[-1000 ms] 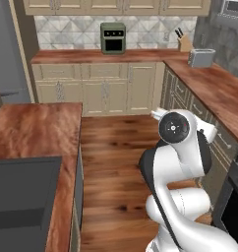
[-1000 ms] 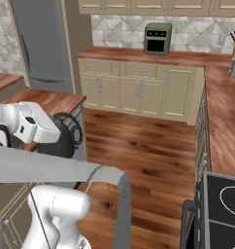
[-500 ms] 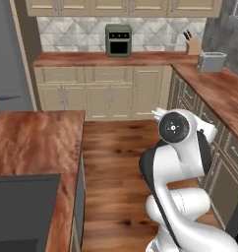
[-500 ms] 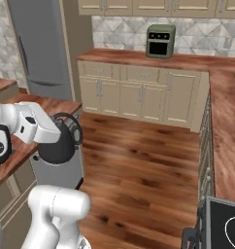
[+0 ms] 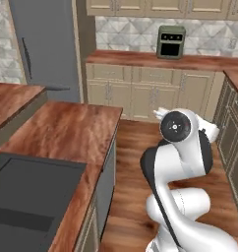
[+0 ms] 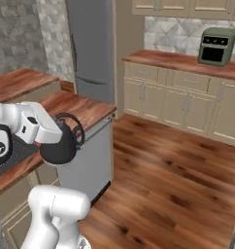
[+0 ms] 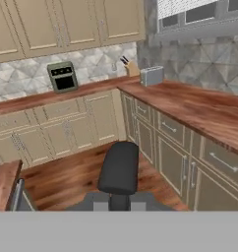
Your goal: Open the cabinet, pick the kettle from the cabinet, and place it in the sink.
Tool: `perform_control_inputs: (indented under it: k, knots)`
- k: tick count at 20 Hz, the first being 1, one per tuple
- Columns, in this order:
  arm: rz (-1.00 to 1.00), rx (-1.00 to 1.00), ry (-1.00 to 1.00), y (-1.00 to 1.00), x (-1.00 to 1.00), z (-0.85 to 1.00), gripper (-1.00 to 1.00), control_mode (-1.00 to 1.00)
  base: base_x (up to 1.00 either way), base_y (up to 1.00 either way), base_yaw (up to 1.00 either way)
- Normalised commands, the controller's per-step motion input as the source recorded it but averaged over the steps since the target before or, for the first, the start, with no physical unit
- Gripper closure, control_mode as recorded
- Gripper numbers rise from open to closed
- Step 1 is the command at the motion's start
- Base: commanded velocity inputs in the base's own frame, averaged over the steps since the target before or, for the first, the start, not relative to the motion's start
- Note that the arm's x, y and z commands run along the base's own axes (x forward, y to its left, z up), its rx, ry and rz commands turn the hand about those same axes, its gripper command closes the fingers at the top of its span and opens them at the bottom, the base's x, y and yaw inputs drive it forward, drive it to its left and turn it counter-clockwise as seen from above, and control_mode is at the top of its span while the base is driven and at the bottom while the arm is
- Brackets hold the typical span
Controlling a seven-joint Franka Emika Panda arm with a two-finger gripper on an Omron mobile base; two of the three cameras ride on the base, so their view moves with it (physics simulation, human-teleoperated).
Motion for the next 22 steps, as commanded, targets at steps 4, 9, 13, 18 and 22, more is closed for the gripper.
perform_control_inputs:
  k: [4,9,13,18,22]
  knots:
    - [0.0,0.0,0.0,0.0,0.0,0.0,1.0,1.0,0.14,-0.15,0.65]
    - [0.0,0.0,0.0,0.0,0.0,0.0,1.0,1.0,0.12,-0.14,0.68]
    - [0.0,0.0,0.0,0.0,0.0,0.0,1.0,1.0,0.13,-0.14,0.66]
    - [0.0,0.0,0.0,0.0,0.0,0.0,1.0,1.0,0.16,-0.15,0.62]
    - [0.0,0.0,0.0,0.0,0.0,0.0,1.0,1.0,0.18,-0.16,0.58]
